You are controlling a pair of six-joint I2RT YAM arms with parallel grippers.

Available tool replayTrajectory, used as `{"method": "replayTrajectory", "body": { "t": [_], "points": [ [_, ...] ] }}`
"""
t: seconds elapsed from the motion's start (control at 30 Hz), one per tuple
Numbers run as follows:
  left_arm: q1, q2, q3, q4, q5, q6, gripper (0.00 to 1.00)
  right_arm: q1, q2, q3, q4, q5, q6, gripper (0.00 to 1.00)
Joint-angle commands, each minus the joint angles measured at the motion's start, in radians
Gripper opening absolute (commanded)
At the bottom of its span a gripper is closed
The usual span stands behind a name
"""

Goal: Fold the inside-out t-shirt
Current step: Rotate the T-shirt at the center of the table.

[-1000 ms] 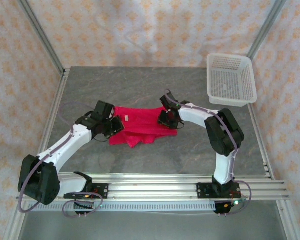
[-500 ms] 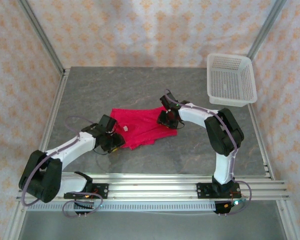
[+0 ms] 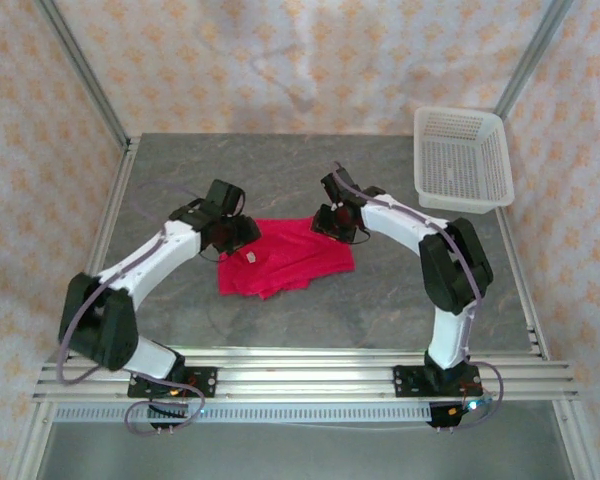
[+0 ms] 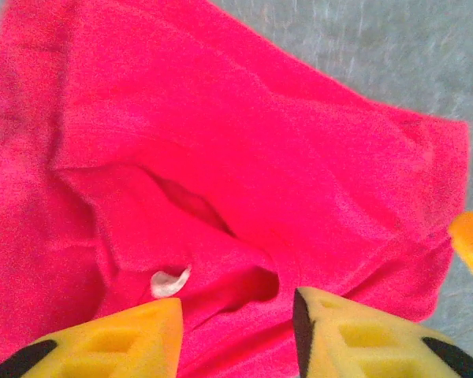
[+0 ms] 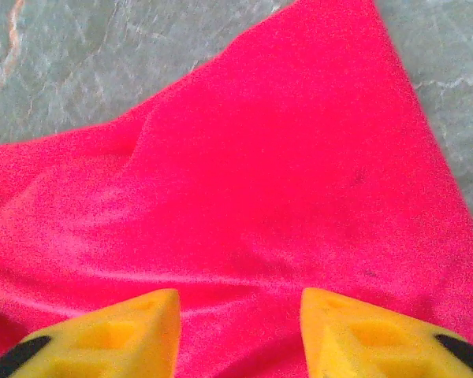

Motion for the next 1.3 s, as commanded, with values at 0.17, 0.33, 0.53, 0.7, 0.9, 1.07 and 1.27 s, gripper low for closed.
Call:
{"method": "replayTrajectory", "body": {
  "t": [0.17,0.33,0.53,0.7,0.9,1.07,1.27],
  "points": [
    [0.004,0.37,0.243,-0.104,-0.113,0.128,0.39,-0.049,0.055,-0.092,-0.023,0.012,-0.039,0.23],
    [-0.023,0.583,0.518,-0.174,-0.066,0.204,0.36,0.009,-0.131,-0.364,0.035,0.009,0.023,0.2],
    [-0.063,0.693,0.874,-0.28,-0.018,0.291,0.48,0.234,-0.383,-0.508,0.105,0.033,0.2,0.24],
    [-0.031,0.581,0.938,-0.322,-0.019,0.295,0.55,0.149,-0.488,-0.459,0.069,0.118,0.123,0.27],
    [0.006,0.282,0.535,-0.187,-0.028,0.173,0.46,0.01,-0.285,-0.272,0.132,0.019,0.0,0.25],
    [0.015,0.111,0.181,-0.061,-0.046,0.1,0.46,0.003,-0.021,0.04,0.022,0.015,-0.132,0.39],
    [0.055,0.138,0.041,0.013,-0.007,0.105,0.48,0.001,0.204,0.256,-0.075,0.076,-0.233,0.51]
  ]
}}
